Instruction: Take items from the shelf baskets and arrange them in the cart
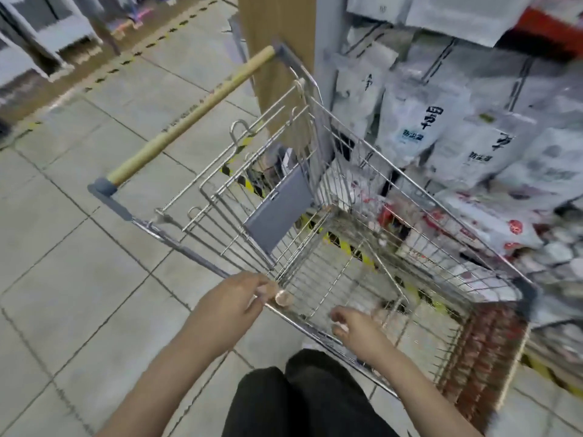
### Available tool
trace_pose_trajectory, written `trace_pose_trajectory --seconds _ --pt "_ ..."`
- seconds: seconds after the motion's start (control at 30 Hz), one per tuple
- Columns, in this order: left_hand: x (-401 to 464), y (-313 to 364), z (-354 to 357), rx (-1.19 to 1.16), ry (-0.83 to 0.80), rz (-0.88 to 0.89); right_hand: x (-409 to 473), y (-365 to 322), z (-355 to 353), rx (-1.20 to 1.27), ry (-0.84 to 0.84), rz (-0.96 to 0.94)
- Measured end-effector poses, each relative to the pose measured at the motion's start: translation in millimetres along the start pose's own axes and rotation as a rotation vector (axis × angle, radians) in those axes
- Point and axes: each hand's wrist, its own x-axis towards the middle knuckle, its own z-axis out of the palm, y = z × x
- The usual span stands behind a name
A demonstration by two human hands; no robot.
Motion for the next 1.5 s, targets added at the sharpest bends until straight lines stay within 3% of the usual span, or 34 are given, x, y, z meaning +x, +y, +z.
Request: trace_pose_trajectory --seconds 0.2,0.37,0.7,0.93,1.23,1.37,1.5 --pt "98.8 -50.5 13.0 0.064 -0.287 0.057 83.5 -14.5 29.7 0.114 -0.110 0.125" --pt "179.2 -88.0 71.6 0.270 -0.615 0.117 160.1 6.5 56.3 0.029 -0.152 0.166" --pt "245.0 -141.3 184.7 0.385 -0.843 0.177 243.7 35.0 135.5 -0.215 -0.272 0.037" --pt "251.0 -145.3 225.7 0.573 -0.860 0.099 245.9 58.3 143.4 -0.076 -0.156 0.053" --pt "247.2 -143.7 254.8 0.818 -0.860 0.194 201.7 84.0 106.7 0.208 0.062 0.199" --pt "242.9 -138.2 243.9 0.649 -0.813 0.255 186.9 86.4 92.0 0.351 0.134 0.248" --pt "240.6 -116.7 208.2 0.260 -0.748 0.231 150.3 70.9 66.2 0.536 0.287 0.351"
